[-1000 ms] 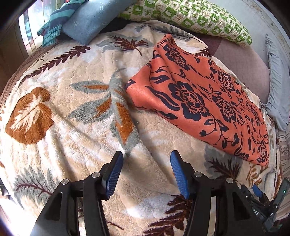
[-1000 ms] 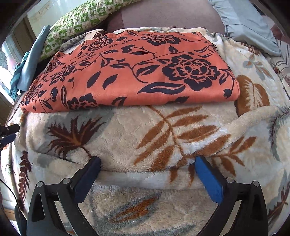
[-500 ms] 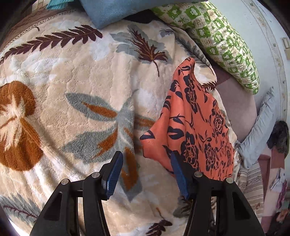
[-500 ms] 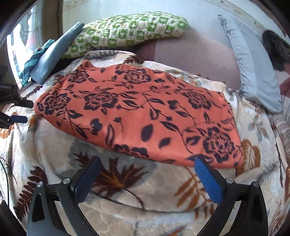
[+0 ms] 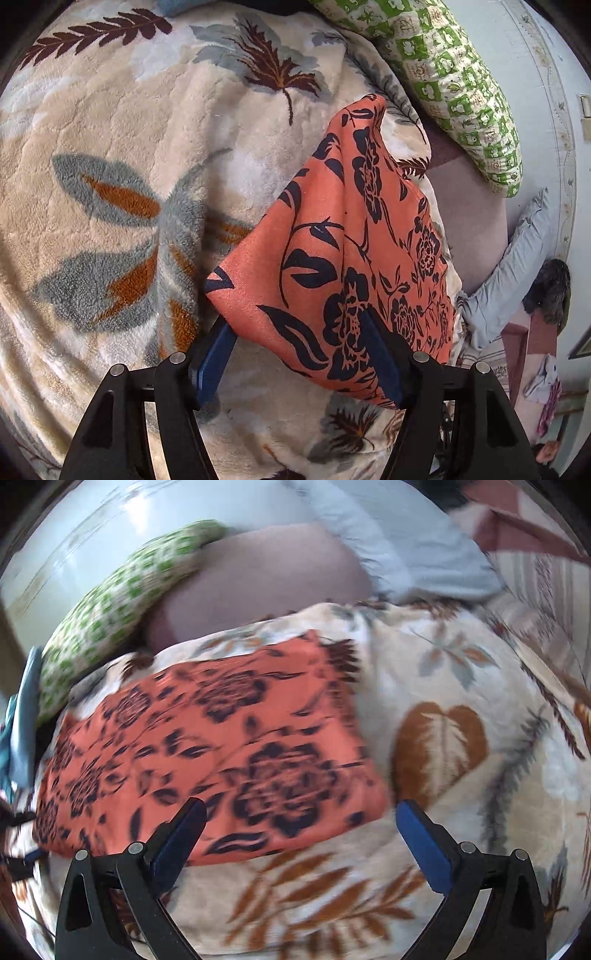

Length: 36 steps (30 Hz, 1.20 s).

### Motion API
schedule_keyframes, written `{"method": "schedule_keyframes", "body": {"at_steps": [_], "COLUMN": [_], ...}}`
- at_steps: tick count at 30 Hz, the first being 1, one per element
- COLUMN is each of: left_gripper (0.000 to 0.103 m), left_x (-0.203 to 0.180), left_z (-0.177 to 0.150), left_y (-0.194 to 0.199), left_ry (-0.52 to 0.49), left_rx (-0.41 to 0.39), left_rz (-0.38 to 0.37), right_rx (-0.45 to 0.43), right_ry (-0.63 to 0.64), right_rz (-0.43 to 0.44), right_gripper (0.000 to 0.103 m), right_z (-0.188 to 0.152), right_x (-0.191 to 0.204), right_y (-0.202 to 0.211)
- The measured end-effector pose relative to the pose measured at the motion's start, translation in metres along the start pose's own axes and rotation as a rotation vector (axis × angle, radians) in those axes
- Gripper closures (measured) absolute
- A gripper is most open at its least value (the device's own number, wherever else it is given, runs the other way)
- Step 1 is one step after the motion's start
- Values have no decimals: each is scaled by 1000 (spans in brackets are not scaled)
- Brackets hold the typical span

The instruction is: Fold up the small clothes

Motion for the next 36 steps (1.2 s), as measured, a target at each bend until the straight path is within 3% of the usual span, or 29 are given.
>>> {"method": "schedule_keyframes", "body": {"at_steps": [3,4,5,6,7,9,13,15,18,20,22,24,27,30,32,36], "left_gripper": [35,36,46,69,76,81,84,83,82,81,81,79,77,74,69,65], "left_x": [-4,-7,-9,-12,-15,-20,-41,-42,-29,-25,-28,-35,-39,-41,-44,-52], "left_z": [4,6,7,8,8,6,-14,-24,-27,-25,-19,-14,-6,-1,5,21], "left_y": [-12,-15,-17,-19,-21,-19,10,10,-14,-17,-7,10,41,65,66,48], "left_ry": [30,36,40,39,36,37,-41,-54,-92,-59,-62,-114,-202,-267,-294,-309], "left_rx": [-2,-3,-3,-3,14,6,-47,-59,-55,-40,-31,-39,-106,-191,-184,-95], "left_rz": [3,7,23,31,19,29,11,35,168,130,99,65,39,54,64,67], "right_rx": [108,130,143,171,192,190,71,83,193,225,164,109,4,-38,-25,52], "right_ry": [-89,-99,-107,-114,-100,-60,-30,31,61,53,29,20,41,101,184,413], "right_rz": [176,221,255,301,304,319,437,404,266,234,242,198,166,221,252,333], "right_gripper": [5,11,17,38,61,78,86,86,86,86,80,78,68,46,44,43], "right_z": [5,5,4,2,1,6,41,46,23,6,9,17,32,33,23,-25], "right_x": [-17,-16,-13,-9,-4,5,9,7,-13,-23,-23,-24,-23,-1,31,119], "right_y": [-26,-33,-39,-46,-51,-47,8,7,-32,-44,-33,-18,10,30,34,35]}}
Point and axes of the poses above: each gripper's, at about its wrist camera, not at the fingertips, and y roughly against the way its jaws point, x to its left, z to its top, the point moved 4 cm from there along -y, roughly the way its jaws point, and after that the axes turned 7 degrees about -x, right-handed, at the moved point
